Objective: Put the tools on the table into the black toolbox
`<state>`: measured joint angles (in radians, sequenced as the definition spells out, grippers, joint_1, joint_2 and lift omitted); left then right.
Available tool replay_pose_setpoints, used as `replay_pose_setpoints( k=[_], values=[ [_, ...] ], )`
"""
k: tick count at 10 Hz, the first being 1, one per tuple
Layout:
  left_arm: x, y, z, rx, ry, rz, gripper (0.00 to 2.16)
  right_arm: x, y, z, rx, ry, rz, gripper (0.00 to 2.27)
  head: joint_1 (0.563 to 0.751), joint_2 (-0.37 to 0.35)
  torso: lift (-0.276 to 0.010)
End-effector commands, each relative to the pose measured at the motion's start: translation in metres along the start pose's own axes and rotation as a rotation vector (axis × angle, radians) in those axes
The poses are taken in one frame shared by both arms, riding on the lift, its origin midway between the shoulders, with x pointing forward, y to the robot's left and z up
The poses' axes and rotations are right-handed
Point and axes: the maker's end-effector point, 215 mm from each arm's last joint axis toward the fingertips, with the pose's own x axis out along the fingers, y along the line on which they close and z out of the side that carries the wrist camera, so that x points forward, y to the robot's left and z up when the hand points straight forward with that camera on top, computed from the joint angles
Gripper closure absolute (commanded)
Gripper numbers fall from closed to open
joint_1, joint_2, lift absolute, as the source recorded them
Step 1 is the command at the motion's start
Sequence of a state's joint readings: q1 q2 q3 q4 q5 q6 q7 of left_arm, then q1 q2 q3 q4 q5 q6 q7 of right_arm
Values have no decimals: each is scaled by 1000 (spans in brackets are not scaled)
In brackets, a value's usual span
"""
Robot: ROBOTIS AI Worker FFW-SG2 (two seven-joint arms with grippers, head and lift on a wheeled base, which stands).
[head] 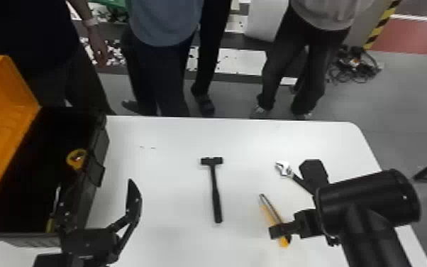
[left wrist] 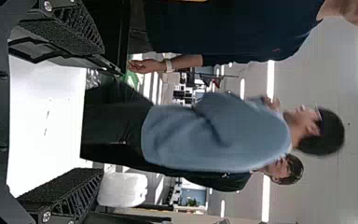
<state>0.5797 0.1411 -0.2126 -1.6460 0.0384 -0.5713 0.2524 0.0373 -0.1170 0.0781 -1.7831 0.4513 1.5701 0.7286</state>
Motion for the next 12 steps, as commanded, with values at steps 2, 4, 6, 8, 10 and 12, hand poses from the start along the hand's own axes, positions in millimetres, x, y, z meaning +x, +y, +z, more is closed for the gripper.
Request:
replay_pose_setpoints(
  k=[2,4,6,8,10,12],
  values=[
    [1,0,-1,0,0,-1,97,2,2,0,-9,6,-8,451,695,-85,-39],
    [0,0,-1,2,2,-2,97,2,4,0,-16,8,-13,964,695,-83,-39],
    [0,0,-1,1,2,-1,97,2,4,0,-16,8,-10,1453,695,-80,-39],
    [0,0,-1,2,2,-2,97,3,1,-2,-16,14,-20,2071,695,-79,-39],
    [0,0,-1,2,2,-2,97,3,2,-5,-17,14,-17,2189,695,-83,-39],
    [2,-1,3,1,-7,-5,97,-6,5,1,-21,-20,-15,2246,695,-84,-39]
  ],
)
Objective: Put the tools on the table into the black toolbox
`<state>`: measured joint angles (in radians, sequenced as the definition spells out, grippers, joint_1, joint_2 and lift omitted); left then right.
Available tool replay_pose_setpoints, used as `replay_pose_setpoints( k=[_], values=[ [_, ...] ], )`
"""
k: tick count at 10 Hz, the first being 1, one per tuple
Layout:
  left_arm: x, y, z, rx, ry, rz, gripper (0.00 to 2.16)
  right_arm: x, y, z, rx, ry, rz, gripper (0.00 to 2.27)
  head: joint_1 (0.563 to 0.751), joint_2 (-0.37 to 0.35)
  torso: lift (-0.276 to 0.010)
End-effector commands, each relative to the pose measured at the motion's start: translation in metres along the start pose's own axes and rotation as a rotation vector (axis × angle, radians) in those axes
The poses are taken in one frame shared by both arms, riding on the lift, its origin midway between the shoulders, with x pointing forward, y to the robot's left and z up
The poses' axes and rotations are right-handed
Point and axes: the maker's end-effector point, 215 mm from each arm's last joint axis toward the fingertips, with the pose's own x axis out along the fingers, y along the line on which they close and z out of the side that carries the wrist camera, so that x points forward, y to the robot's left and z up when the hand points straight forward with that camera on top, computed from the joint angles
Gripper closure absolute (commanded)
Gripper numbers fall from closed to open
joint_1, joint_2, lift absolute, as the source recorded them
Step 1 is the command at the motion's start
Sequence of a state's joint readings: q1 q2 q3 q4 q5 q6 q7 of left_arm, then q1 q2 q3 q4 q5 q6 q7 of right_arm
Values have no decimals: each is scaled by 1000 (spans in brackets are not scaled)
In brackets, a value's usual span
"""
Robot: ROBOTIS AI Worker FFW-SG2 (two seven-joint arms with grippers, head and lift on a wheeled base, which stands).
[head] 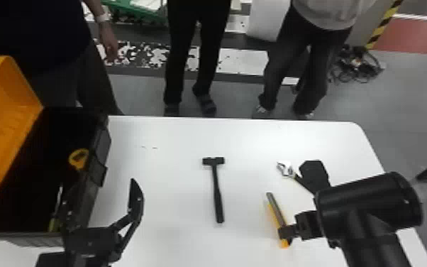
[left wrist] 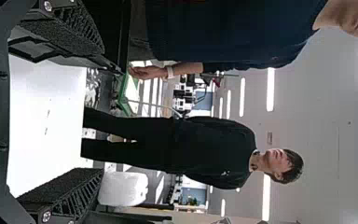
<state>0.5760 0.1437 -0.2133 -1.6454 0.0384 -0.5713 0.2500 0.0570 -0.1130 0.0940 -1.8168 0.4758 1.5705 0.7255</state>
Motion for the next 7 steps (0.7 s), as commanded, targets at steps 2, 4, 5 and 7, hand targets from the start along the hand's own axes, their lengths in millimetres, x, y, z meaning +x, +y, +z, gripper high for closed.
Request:
replay_pose_setpoints(
  k=[2,4,5,7],
  values=[
    [4,-2,12,-2,-23,-8,97,-17,2,14,5,-64,-5,2246,695,-82,-39],
    [9,-11,26,-4,-51,-53,97,-30,6,24,-5,-112,-15,2246,695,-82,-39],
    [12,-18,37,-9,-73,-81,97,-32,12,22,-17,-121,-16,2246,695,-88,-39],
    [18,-29,47,-12,-90,-135,97,-36,32,21,-70,-133,-13,2246,695,-93,-39]
  ],
)
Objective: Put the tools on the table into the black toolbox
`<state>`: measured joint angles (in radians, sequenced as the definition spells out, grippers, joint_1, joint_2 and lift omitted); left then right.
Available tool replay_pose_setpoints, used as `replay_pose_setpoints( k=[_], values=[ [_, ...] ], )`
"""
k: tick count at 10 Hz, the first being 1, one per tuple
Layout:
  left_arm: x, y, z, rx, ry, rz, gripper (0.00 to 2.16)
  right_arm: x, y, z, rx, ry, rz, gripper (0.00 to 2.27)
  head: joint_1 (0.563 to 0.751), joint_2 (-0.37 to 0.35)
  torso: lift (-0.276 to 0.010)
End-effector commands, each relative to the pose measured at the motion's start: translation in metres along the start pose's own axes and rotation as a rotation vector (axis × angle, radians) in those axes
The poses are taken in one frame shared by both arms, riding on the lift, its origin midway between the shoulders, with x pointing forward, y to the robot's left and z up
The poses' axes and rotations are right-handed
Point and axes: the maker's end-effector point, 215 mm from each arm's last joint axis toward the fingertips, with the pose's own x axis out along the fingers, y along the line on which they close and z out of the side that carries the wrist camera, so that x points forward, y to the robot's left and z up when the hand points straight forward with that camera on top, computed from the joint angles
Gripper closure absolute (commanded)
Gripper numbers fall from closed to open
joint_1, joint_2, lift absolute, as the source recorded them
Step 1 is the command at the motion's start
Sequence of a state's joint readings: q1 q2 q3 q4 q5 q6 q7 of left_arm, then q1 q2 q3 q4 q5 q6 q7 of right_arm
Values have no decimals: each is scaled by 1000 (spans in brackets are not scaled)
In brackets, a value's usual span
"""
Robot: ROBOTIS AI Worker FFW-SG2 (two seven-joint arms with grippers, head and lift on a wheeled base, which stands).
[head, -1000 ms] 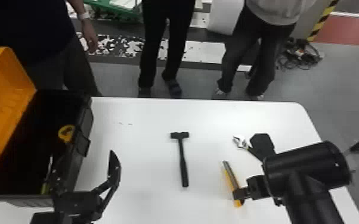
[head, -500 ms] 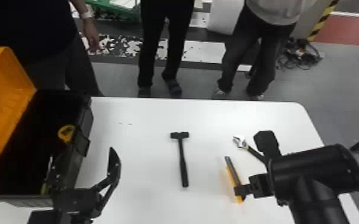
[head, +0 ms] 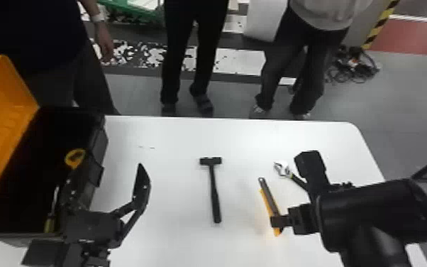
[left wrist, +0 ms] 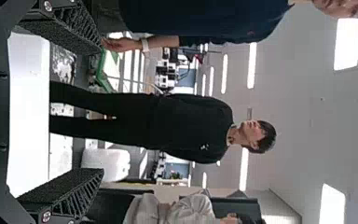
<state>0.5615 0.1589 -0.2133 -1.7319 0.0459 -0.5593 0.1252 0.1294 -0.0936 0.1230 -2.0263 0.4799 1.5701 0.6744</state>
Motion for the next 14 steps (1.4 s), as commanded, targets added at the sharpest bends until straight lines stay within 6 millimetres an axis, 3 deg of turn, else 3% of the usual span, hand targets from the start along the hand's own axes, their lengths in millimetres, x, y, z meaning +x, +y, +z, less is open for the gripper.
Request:
replay_pose_setpoints(
  k=[1,3,6,9,12,14],
  values=[
    [7,-10,8,-4,-19,-46,97,-4,18,-6,-35,-7,13,2246,695,-87,-39],
    [14,-28,5,-21,-3,-133,97,-7,30,-19,-71,-2,-2,2246,695,-89,-39],
    [23,-68,-4,-91,45,-341,97,-8,31,-43,-78,21,-20,2246,695,-137,-39],
    [26,-82,-13,-128,92,-400,100,-22,53,21,-270,-207,-45,2246,695,-177,-39],
    [23,-89,-20,-150,121,-432,100,-43,72,45,-344,-308,-42,2246,695,-134,-39],
    [26,-94,-27,-267,167,-470,100,-45,93,51,-407,-350,-17,2246,695,-120,-39]
  ],
)
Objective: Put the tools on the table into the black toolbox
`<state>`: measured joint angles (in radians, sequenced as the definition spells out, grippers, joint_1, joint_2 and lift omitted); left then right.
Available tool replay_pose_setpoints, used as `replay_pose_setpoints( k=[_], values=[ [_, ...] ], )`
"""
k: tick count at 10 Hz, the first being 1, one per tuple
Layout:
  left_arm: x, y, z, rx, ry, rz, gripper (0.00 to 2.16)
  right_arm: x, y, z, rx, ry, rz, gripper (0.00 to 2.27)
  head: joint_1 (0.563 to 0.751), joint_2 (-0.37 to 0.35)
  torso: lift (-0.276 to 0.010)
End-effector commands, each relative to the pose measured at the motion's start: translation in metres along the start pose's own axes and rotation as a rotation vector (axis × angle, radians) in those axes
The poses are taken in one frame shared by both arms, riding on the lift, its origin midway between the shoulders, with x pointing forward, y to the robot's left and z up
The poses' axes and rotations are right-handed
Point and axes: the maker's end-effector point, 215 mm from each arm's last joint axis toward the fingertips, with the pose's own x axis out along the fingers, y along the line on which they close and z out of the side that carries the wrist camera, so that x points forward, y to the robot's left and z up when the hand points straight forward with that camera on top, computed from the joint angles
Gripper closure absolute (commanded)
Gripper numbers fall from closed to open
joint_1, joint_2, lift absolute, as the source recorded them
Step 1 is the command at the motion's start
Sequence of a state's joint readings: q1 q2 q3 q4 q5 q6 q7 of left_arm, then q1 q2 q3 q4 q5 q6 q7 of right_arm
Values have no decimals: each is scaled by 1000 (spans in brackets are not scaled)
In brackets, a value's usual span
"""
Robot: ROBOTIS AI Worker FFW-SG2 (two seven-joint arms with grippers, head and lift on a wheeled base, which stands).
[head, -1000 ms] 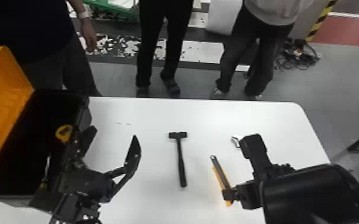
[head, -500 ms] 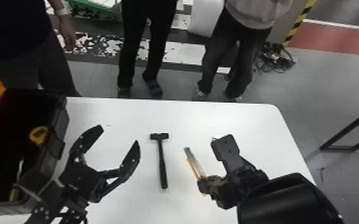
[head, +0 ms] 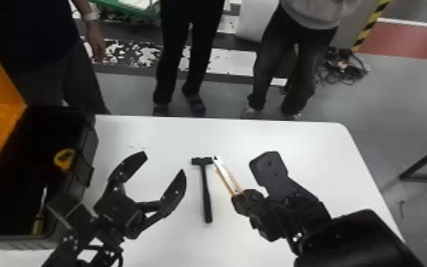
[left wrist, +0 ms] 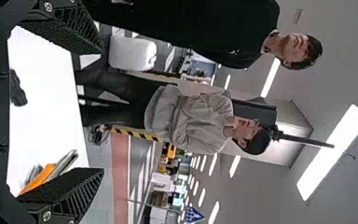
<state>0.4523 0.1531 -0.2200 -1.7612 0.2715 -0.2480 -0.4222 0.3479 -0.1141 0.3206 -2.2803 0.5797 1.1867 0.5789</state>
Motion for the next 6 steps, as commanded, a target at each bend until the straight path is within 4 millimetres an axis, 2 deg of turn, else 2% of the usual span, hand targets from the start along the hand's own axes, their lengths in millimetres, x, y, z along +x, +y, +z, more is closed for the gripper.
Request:
replay_pose_setpoints(
  k=[1,3,5,6],
  values=[
    [3,7,-5,-90,14,4,100,1,15,14,-50,-42,21,2246,695,-110,-39],
    [10,3,-29,-206,100,-28,117,-1,33,36,-101,-102,48,2246,695,-73,-39],
    [16,-7,-41,-307,146,-60,124,-2,45,52,-127,-133,63,2246,695,-51,-39],
    [20,-10,-40,-326,150,-71,124,-2,49,53,-129,-135,71,2246,695,-48,-39]
  ],
)
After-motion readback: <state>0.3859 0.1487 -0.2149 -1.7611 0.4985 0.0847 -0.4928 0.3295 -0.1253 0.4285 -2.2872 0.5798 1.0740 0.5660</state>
